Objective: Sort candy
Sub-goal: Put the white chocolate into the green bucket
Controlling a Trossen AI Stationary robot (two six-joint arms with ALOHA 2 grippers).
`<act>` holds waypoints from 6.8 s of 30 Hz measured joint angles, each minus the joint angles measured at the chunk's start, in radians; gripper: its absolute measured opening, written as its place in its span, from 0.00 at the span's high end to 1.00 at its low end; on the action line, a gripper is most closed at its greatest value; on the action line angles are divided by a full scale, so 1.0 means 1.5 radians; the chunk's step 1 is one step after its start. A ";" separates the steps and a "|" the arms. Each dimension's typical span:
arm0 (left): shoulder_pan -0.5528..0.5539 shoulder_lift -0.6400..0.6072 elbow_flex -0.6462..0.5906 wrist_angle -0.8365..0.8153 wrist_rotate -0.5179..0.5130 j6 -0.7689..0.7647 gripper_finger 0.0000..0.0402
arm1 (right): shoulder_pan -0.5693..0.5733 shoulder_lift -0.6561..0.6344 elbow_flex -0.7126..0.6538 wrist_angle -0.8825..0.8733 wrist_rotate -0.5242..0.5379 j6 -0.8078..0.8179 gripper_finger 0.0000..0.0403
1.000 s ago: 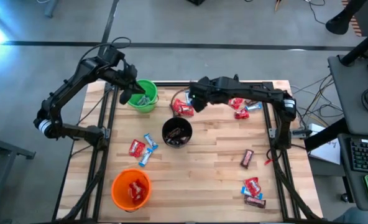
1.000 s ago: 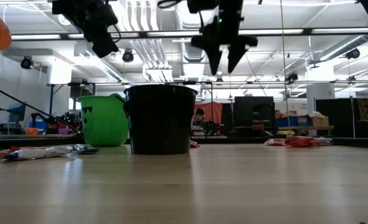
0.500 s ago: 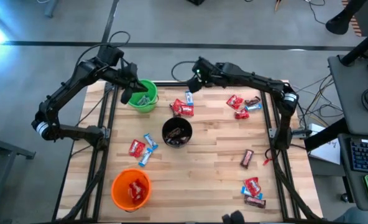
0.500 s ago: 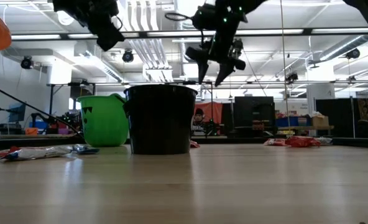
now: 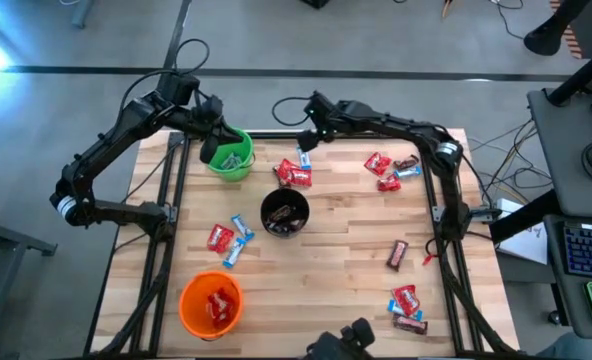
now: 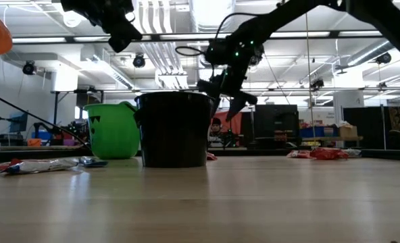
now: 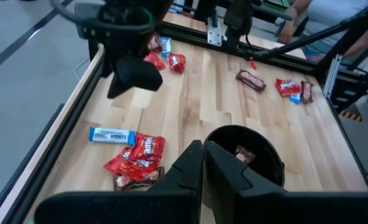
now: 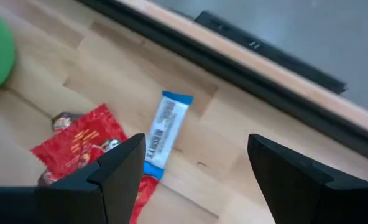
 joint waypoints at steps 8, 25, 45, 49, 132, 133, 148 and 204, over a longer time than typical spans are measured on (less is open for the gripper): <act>-0.001 0.000 0.000 0.004 -0.029 -0.026 1.00 | 0.000 0.050 0.000 0.038 -0.055 0.006 0.33; -0.003 0.000 0.000 0.024 -0.028 -0.026 1.00 | 0.002 0.075 0.001 0.052 -0.076 0.049 0.25; -0.005 0.000 0.000 0.023 -0.028 -0.040 1.00 | 0.027 0.142 0.001 0.087 -0.075 0.089 0.27; -0.005 0.000 0.000 0.023 -0.027 -0.043 1.00 | 0.023 0.163 0.002 0.094 -0.081 0.101 0.27; -0.005 0.001 0.000 0.112 -0.033 -0.053 1.00 | 0.102 -0.124 0.077 -0.007 -0.059 -0.088 0.98; -0.005 0.002 0.000 0.113 -0.033 -0.067 1.00 | 0.109 -0.124 0.077 0.000 -0.059 -0.089 0.98; -0.007 0.040 0.000 0.121 0.052 -0.123 0.93 | 0.163 -0.118 0.183 0.012 -0.076 -0.146 0.98; -0.042 0.071 0.000 0.297 0.159 -0.217 0.66 | 0.196 -0.092 0.211 0.116 -0.127 -0.160 0.98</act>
